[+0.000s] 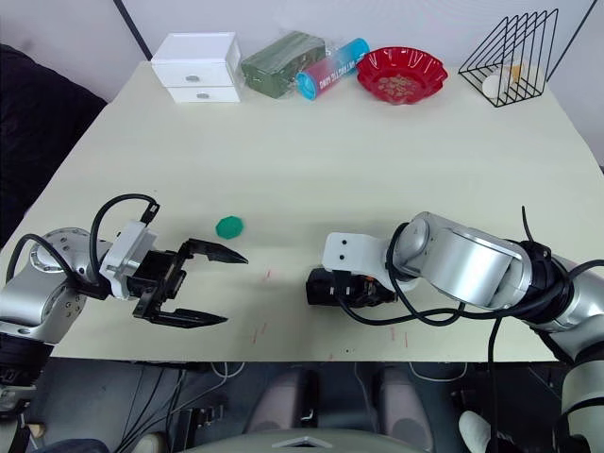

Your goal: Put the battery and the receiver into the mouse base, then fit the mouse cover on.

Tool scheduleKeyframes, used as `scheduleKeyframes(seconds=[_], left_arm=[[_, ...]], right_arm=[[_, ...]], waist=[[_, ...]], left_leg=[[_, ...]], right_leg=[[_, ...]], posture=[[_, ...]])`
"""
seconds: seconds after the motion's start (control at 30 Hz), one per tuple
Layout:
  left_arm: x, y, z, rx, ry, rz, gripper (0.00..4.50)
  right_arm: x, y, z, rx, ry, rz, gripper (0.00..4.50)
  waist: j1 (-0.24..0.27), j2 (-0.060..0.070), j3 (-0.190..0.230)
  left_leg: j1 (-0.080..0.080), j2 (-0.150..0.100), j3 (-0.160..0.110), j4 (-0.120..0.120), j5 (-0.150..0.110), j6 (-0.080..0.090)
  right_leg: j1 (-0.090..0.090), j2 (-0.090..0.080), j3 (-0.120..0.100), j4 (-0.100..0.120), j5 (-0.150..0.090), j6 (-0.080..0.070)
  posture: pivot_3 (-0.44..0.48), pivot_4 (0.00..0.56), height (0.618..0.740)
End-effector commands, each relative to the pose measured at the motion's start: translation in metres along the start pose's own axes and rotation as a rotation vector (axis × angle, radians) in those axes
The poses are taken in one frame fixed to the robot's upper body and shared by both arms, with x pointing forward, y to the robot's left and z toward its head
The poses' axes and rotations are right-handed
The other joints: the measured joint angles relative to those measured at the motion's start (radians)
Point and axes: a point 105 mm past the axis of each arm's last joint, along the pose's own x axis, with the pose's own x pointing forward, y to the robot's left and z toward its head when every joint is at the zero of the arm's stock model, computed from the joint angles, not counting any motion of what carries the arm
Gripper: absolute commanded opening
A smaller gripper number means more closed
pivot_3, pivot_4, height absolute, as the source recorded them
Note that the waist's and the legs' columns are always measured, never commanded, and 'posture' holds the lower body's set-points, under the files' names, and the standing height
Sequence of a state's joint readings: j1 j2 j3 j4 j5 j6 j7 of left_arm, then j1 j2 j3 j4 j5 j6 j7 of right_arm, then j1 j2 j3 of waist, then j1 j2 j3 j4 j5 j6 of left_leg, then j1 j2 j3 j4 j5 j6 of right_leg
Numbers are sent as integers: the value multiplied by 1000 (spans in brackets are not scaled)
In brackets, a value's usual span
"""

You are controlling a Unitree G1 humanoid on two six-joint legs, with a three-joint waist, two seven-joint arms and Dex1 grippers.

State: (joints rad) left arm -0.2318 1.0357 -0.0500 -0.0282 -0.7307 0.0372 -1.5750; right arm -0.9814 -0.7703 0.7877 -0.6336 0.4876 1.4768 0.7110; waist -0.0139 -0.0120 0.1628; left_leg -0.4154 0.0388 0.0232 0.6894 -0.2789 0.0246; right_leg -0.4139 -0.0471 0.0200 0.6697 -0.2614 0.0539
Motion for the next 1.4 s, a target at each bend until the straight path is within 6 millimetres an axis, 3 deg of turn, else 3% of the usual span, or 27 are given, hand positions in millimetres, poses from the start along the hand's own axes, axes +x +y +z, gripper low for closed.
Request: scheduleKeyframes(seconds=[0.03, 0.83, 1.4], left_arm=[[-2, -3, 7, 39, 3, -39, 4500], [4, -3, 5, 35, -6, -55, 4500], [3, -3, 7, 35, -4, -54, 4500]], right_arm=[[-1, 4, -5, 7, 16, 7, 2246], [-7, 2, 14, -42, -9, 2, 2246], [-4, 1, 13, -28, -2, -15, 2246]], waist=[[0, 0, 0], [-2, 0, 0], [-2, 0, 0]], left_leg=[[0, 0, 0, 0, 0, 0], [0, 0, 0, -1, 0, 0], [0, 0, 0, -1, 0, 0]], right_leg=[[0, 0, 0, 0, 0, 0], [0, 0, 0, -1, 0, 0], [0, 0, 0, -1, 0, 0]], posture=[[0, 150, 740], [0, 150, 740], [0, 150, 740]])
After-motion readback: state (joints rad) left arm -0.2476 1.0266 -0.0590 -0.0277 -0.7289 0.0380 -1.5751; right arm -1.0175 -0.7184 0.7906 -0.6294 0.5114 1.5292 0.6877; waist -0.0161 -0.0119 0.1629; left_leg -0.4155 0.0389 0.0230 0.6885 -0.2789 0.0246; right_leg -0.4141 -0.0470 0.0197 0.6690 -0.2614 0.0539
